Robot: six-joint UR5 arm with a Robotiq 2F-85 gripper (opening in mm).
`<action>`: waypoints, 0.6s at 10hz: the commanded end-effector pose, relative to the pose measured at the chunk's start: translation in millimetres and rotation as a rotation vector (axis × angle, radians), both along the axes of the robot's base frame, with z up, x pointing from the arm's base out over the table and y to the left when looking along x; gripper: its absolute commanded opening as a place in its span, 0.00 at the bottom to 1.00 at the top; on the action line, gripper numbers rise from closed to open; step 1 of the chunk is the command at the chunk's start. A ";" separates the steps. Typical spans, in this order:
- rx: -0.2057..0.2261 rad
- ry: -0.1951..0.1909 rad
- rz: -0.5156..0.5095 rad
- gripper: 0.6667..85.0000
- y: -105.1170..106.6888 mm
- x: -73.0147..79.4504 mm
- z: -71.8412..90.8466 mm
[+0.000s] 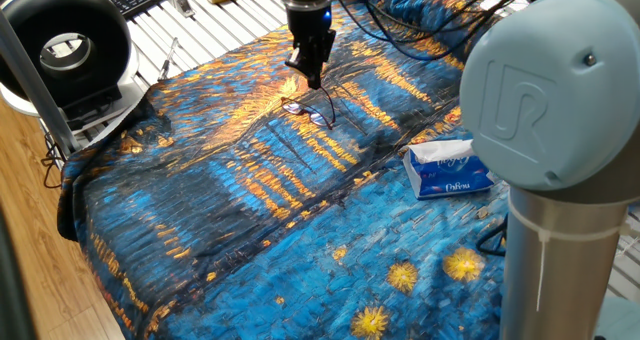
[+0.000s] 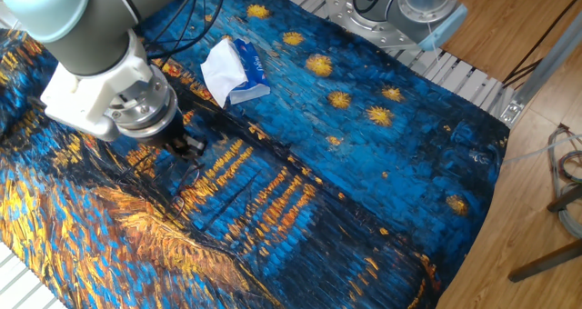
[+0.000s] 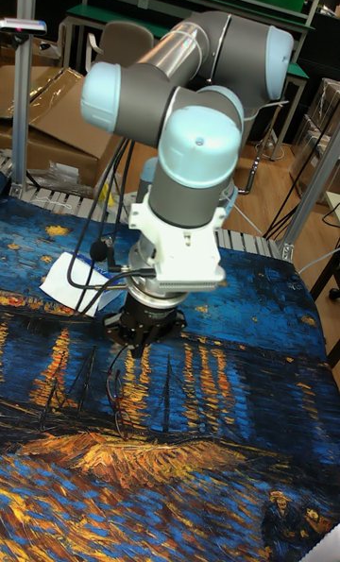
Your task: Unfold the leg of the glasses (with one hand)
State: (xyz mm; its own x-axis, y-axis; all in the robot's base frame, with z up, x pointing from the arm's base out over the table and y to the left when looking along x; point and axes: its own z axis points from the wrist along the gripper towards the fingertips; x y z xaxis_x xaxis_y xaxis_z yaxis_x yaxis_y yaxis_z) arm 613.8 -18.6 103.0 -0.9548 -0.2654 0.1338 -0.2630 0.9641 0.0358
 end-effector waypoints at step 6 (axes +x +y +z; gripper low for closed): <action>-0.038 -0.162 0.004 0.02 17.4 61.3 -10.1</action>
State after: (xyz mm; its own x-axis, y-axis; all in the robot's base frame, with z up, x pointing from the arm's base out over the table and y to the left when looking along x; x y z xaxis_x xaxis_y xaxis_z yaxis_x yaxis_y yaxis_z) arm 651.5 -8.0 98.9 -0.9619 -0.2681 0.0531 -0.2699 0.9625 -0.0293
